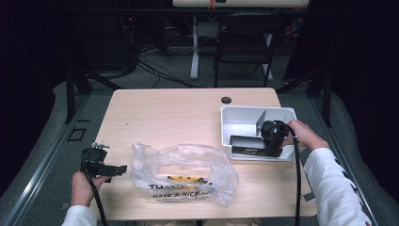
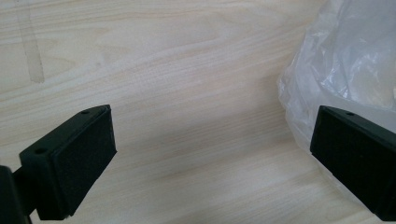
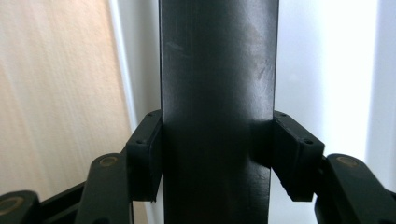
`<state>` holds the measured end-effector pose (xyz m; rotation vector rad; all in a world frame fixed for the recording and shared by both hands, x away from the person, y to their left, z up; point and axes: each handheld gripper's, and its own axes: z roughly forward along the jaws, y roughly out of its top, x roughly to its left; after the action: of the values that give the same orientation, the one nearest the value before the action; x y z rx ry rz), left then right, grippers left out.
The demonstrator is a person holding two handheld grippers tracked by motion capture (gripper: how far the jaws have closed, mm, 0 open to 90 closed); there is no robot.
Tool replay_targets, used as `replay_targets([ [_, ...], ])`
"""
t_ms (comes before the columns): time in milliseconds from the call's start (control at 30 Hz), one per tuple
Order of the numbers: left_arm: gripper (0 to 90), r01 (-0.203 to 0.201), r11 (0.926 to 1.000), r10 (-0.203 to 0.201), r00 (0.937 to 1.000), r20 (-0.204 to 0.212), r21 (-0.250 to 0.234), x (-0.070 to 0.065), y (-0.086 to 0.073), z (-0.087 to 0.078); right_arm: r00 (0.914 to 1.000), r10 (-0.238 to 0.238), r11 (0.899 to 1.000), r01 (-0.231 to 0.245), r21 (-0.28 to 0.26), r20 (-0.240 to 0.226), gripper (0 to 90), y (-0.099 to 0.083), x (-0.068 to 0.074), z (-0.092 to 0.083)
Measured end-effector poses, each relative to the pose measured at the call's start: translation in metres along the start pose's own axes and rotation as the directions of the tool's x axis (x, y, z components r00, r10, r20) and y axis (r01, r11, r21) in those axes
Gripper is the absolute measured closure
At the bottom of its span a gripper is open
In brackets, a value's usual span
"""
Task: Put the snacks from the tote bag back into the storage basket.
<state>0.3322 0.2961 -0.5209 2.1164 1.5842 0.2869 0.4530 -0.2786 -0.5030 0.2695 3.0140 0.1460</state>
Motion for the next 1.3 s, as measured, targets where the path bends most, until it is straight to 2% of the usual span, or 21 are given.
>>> replay_targets([
  [100, 0.0, 0.001, 1.0000, -0.001, 1.0000, 0.000, 0.003, 0.000, 0.000, 0.000, 0.9998, 0.019, 1.000, -0.019, 0.009, 0.003, 41.2, -0.001, 0.001, 0.005],
  [267, 0.0, 0.000, 1.0000, 0.000, 1.0000, 0.001, 0.003, 0.000, 0.000, 0.000, 0.9998, 0.019, 1.000, -0.019, 0.012, 0.006, 39.4, -0.003, 0.000, 0.006],
  [367, 0.0, 0.000, 1.0000, 0.000, 1.0000, 0.001, 0.003, 0.000, 0.000, 0.000, 0.9982, 0.060, 0.998, -0.060, 0.010, 0.009, 29.4, -0.003, 0.000, 0.005],
  [433, 0.0, -0.001, 1.0000, 0.001, 1.0000, 0.001, 0.001, 0.000, 0.000, 0.000, 0.9944, 0.105, 0.994, -0.105, 0.014, -0.014, 26.2, -0.004, -0.003, 0.003],
  [600, 0.0, -0.004, 1.0000, 0.004, 1.0000, 0.002, 0.004, 0.000, 0.000, 0.000, 0.9813, 0.185, 0.980, -0.188, -0.060, -0.052, 23.5, -0.003, -0.005, -0.007],
  [700, 0.0, -0.004, 1.0000, 0.004, 1.0000, 0.002, 0.002, -0.001, 0.000, 0.000, 0.9696, 0.236, 0.962, -0.243, -0.124, -0.064, 24.7, 0.000, -0.005, -0.016],
  [833, 0.0, -0.001, 1.0000, 0.001, 1.0000, 0.000, -0.002, -0.001, 0.000, -0.001, 0.9550, 0.288, 0.936, -0.296, -0.189, -0.071, 32.9, 0.008, -0.004, -0.026],
  [867, 0.0, -0.003, 1.0000, 0.003, 1.0000, 0.002, 0.000, 0.000, 0.000, -0.001, 0.9497, 0.309, 0.930, -0.313, -0.195, -0.049, 34.5, 0.010, -0.003, -0.028],
  [933, 0.0, 0.002, 1.0000, -0.002, 1.0000, 0.003, -0.003, 0.000, 0.000, -0.001, 0.9399, 0.338, 0.914, -0.340, -0.219, -0.052, 41.1, 0.014, -0.002, -0.032],
  [1000, 0.0, 0.003, 0.9999, -0.003, 1.0000, 0.000, -0.011, 0.000, 0.000, -0.002, 0.9230, 0.383, 0.892, -0.380, -0.243, -0.038, 47.5, 0.020, 0.000, -0.034],
  [1067, 0.0, 0.003, 0.9999, -0.003, 1.0000, 0.001, -0.012, 0.000, 0.000, -0.002, 0.9100, 0.414, 0.875, -0.406, -0.264, -0.030, 57.6, 0.025, 0.002, -0.036],
  [1167, 0.0, 0.002, 0.9999, -0.002, 1.0000, 0.002, -0.012, -0.001, 0.000, -0.002, 0.8783, 0.477, 0.831, -0.462, -0.309, -0.029, 70.0, 0.033, 0.005, -0.036],
  [1233, 0.0, -0.001, 0.9999, 0.001, 1.0000, 0.004, -0.013, -0.001, 0.000, -0.002, 0.8625, 0.505, 0.816, -0.489, -0.308, -0.030, 75.2, 0.039, 0.006, -0.034],
  [1300, 0.0, -0.002, 0.9999, 0.002, 1.0000, 0.003, -0.012, -0.001, 0.001, -0.002, 0.8427, 0.538, 0.798, -0.516, -0.311, -0.018, 78.8, 0.045, 0.006, -0.031],
])
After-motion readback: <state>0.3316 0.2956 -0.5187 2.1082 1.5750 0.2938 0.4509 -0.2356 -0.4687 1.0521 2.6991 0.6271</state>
